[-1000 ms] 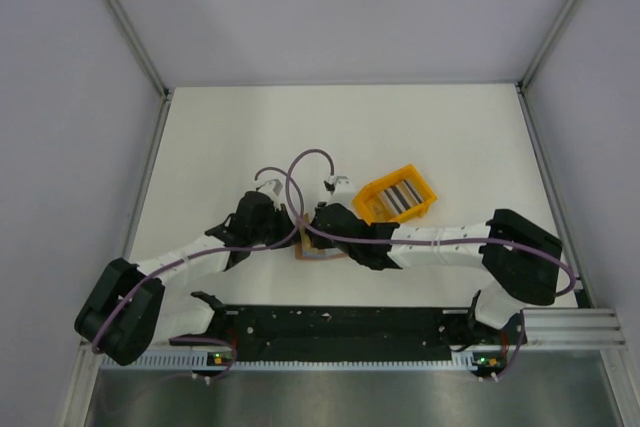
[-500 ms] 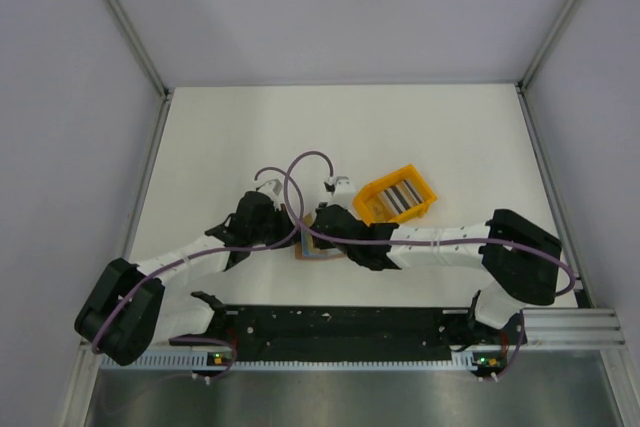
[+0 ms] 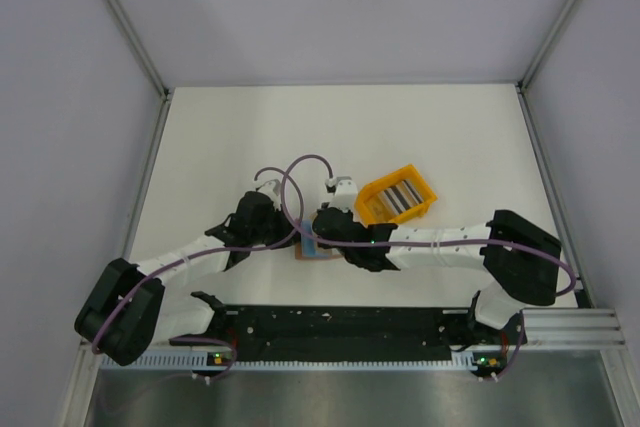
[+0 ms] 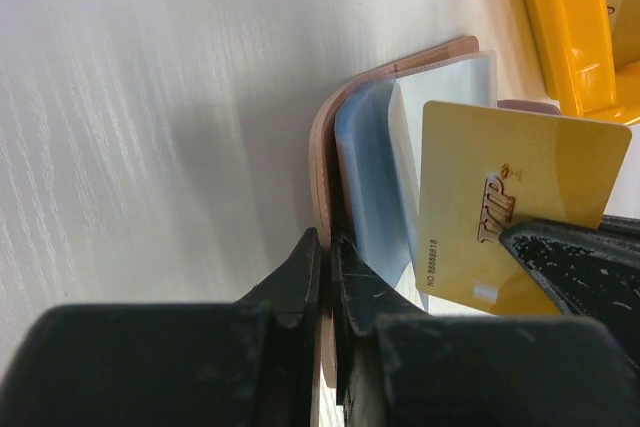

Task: Put the credit cards into the card holder
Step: Turn over the card slot in the card holder, then insert the credit card into the card holder.

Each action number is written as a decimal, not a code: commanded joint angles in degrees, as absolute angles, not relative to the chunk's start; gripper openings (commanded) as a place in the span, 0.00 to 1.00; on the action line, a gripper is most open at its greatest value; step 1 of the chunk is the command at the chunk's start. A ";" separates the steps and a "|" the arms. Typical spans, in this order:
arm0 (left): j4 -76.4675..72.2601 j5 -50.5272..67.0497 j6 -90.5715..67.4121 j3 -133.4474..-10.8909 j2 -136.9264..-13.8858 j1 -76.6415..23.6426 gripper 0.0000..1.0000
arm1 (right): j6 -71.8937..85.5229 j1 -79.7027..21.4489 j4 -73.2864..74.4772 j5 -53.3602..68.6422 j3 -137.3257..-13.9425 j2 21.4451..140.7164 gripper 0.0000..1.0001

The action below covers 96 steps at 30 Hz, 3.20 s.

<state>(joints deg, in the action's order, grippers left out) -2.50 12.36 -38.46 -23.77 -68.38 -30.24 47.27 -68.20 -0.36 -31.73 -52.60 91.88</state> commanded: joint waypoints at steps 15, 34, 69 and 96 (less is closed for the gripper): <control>-2.99 10.37 -37.44 -23.47 -67.85 -30.23 0.00 | 44.56 -67.86 7.03 -39.74 -50.10 81.83 0.00; -6.50 8.97 -37.27 -22.59 -74.35 -30.15 0.00 | 50.27 -53.09 -19.15 3.87 -39.64 87.80 0.00; -6.42 9.67 -37.27 -22.59 -74.18 -30.06 0.00 | 56.07 -51.50 -25.14 -3.43 -34.37 91.76 0.00; -6.94 10.11 -37.53 -22.32 -74.18 -29.97 0.00 | 61.87 -51.33 -27.33 -2.02 -32.17 97.29 0.00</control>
